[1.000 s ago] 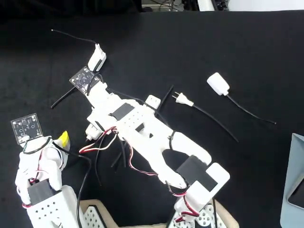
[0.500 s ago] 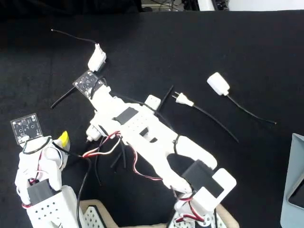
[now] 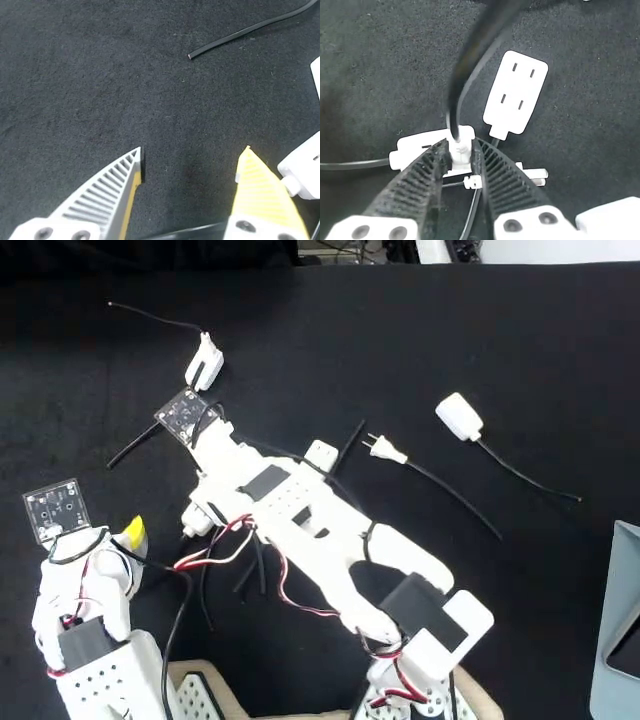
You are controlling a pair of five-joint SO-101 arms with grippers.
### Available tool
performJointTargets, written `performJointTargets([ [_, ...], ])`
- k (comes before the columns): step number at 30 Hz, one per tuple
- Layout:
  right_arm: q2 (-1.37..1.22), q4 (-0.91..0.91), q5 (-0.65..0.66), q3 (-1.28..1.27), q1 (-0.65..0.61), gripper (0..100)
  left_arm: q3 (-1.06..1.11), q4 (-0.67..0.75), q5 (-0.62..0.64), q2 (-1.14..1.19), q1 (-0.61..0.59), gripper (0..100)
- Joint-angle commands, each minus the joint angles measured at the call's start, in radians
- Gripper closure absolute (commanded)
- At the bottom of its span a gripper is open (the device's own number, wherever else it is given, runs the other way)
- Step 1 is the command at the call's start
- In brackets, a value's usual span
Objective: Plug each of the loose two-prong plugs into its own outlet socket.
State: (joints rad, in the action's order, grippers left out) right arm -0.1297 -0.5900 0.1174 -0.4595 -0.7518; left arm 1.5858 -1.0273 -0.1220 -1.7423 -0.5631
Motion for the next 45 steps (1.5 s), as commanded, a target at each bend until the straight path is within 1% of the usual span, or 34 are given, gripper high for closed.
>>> performJointTargets([
  [1, -0.004, -0.044, 0.078, -0.024, 0.017, 98.7, -0.007, 0.021, -0.005, -0.009, -0.010, 70],
  [5, -0.008, -0.043, 0.124, -0.024, 0.015, 98.7, -0.007, 0.021, -0.005, -0.009, -0.010, 70],
  [7, -0.008, -0.038, 0.169, -0.022, 0.015, 98.7, -0.007, 0.021, -0.005, -0.009, -0.010, 70],
  [10, -0.010, 0.008, 0.261, -0.045, 0.015, 98.7, -0.007, 0.021, -0.005, -0.009, -0.010, 70],
  [13, -0.001, 0.061, 0.298, -0.085, 0.014, 98.7, -0.007, 0.021, -0.005, -0.009, -0.010, 70],
  [16, -0.001, 0.052, 0.287, -0.088, 0.012, 98.7, -0.005, 0.021, -0.005, -0.009, -0.008, 70],
  [21, -0.001, -0.017, 0.092, -0.048, 0.012, 98.7, -0.005, 0.021, -0.005, -0.009, -0.008, 70],
  [25, -0.010, -0.060, 0.018, -0.015, 0.012, 98.7, -0.005, 0.021, -0.005, -0.009, -0.008, 70],
  [34, -0.024, -0.063, 0.020, 0.031, 0.017, 98.7, -0.005, 0.023, -0.005, -0.009, -0.008, 70],
  [45, 0.200, -0.095, 0.015, -0.010, 0.017, 98.7, 0.005, 0.029, -0.005, -0.009, -0.005, 70],
])
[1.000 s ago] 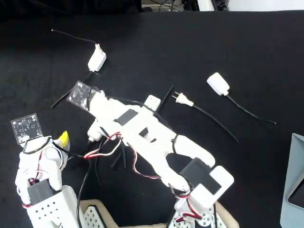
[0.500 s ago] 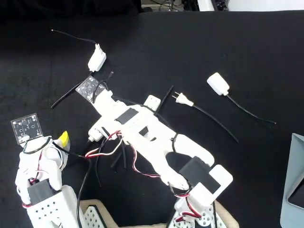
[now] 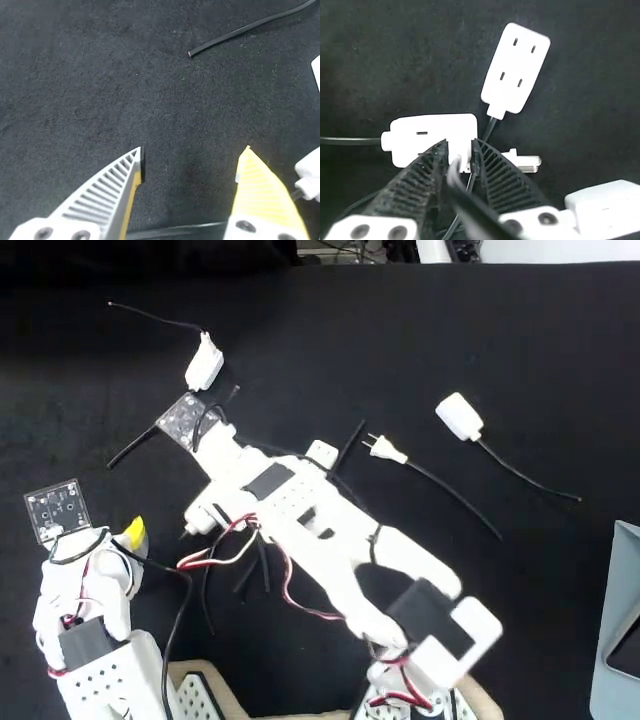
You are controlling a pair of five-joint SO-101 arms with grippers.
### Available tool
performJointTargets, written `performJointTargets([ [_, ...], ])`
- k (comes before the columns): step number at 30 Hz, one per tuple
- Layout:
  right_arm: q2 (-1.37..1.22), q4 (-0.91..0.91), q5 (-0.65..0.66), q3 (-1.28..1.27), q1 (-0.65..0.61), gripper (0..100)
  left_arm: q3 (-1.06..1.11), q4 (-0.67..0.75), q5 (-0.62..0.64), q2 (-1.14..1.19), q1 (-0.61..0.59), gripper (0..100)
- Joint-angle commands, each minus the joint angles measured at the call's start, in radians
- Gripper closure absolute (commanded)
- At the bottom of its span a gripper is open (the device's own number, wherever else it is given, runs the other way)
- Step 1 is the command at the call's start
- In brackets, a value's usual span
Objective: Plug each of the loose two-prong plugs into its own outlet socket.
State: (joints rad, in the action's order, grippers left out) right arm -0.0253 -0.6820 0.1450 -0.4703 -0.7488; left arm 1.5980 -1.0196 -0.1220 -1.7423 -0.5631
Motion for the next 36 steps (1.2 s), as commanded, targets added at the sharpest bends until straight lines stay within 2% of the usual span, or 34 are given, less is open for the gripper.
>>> performJointTargets([
  [1, 0.117, -0.002, -0.012, -0.005, 0.015, 98.7, -0.007, 0.021, -0.005, -0.009, -0.005, 70],
  [5, 0.176, 0.002, -0.012, -0.001, 0.064, 98.7, -0.008, 0.021, -0.005, -0.009, -0.008, 70],
  [16, 0.127, 0.187, -0.014, 0.091, 0.364, 98.7, -0.008, 0.021, -0.005, -0.009, -0.008, 70],
  [36, -0.185, 0.649, -0.014, 0.133, 0.543, 98.7, -0.005, 0.021, -0.005, -0.009, -0.008, 70],
])
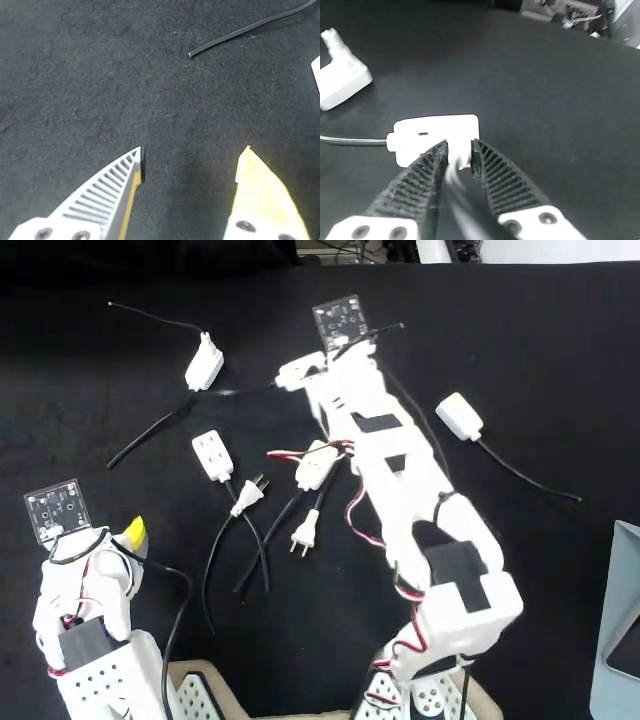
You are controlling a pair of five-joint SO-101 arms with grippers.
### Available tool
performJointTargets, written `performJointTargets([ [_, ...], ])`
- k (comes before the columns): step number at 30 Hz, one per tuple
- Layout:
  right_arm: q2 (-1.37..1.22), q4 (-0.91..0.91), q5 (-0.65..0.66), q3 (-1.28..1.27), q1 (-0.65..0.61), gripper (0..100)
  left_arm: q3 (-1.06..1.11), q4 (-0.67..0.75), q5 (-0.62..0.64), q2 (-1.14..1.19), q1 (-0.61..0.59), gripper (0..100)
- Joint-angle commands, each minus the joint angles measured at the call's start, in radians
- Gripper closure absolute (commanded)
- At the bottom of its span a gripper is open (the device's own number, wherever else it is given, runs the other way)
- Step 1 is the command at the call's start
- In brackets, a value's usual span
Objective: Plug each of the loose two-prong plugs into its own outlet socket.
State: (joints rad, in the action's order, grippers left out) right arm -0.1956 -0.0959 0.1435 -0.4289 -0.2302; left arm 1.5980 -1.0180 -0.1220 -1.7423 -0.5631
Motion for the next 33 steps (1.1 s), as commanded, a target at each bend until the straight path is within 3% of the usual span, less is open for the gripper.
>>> performJointTargets([
  [1, -0.039, 0.068, -0.012, 0.113, 0.032, 98.7, -0.005, 0.020, -0.005, -0.009, -0.010, 70],
  [6, -0.174, 0.037, -0.012, 0.240, 0.054, 97.3, -0.004, 0.020, -0.005, -0.009, -0.010, 70],
  [13, -0.180, -0.265, -0.114, 0.372, 0.046, 77.2, -0.004, 0.020, -0.005, -0.009, -0.010, 70],
  [24, 0.124, -0.735, -0.126, 0.384, 0.046, 85.8, -0.002, 0.020, -0.005, -0.009, -0.010, 70],
  [33, 0.236, -1.099, -0.071, 0.383, 0.104, 85.8, -0.002, 0.020, -0.005, -0.009, -0.010, 70],
])
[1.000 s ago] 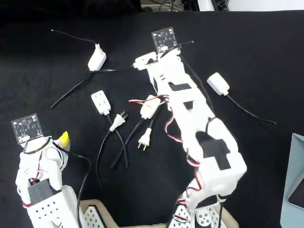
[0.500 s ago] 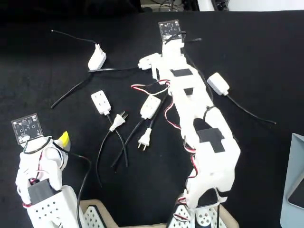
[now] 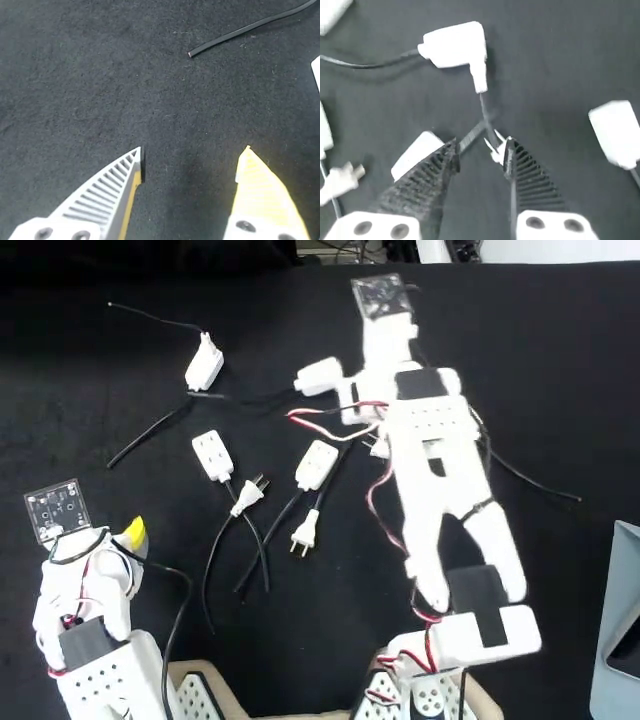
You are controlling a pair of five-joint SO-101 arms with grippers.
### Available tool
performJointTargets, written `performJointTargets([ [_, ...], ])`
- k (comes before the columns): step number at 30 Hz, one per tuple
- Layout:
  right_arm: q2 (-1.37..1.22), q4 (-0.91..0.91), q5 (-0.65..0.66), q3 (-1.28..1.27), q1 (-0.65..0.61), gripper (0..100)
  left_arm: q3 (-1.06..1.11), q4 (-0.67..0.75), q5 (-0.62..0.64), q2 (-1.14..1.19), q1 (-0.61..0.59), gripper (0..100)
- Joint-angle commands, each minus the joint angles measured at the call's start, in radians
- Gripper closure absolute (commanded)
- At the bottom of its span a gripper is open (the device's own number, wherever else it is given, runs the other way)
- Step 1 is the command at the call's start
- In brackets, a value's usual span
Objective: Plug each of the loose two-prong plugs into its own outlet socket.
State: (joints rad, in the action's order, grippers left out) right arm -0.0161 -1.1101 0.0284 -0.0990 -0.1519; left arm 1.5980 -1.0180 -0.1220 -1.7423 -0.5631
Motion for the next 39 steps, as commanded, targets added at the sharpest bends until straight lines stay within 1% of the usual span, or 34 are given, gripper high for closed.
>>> performJointTargets([
  [1, 0.053, -0.110, 0.072, 0.047, 0.035, 85.8, -0.002, 0.020, -0.005, -0.009, -0.010, 70],
  [5, 0.058, -0.144, 0.133, -0.039, 0.041, 86.0, -0.002, 0.020, -0.005, -0.009, -0.010, 70],
  [10, 0.059, -0.143, 0.132, -0.142, 0.032, 86.0, -0.002, 0.020, -0.005, -0.009, -0.010, 70],
  [17, 0.059, -0.127, 0.130, -0.194, -0.087, 86.0, -0.002, 0.020, -0.005, -0.009, -0.008, 70],
  [19, 0.058, -0.064, 0.130, -0.194, -0.098, 86.0, -0.002, 0.020, -0.005, -0.009, -0.008, 70],
  [25, 0.036, 0.253, 0.086, -0.217, -0.061, 86.1, -0.002, 0.018, -0.005, -0.009, -0.008, 70],
  [30, -0.082, 0.442, 0.087, -0.211, -0.052, 86.1, -0.002, 0.018, -0.005, -0.009, -0.008, 70],
  [33, -0.177, 0.509, 0.087, -0.182, -0.052, 86.1, -0.002, 0.018, -0.006, -0.009, -0.008, 70],
  [39, -0.375, 0.520, 0.083, -0.021, -0.009, 86.1, -0.001, 0.018, -0.006, -0.009, -0.008, 70],
])
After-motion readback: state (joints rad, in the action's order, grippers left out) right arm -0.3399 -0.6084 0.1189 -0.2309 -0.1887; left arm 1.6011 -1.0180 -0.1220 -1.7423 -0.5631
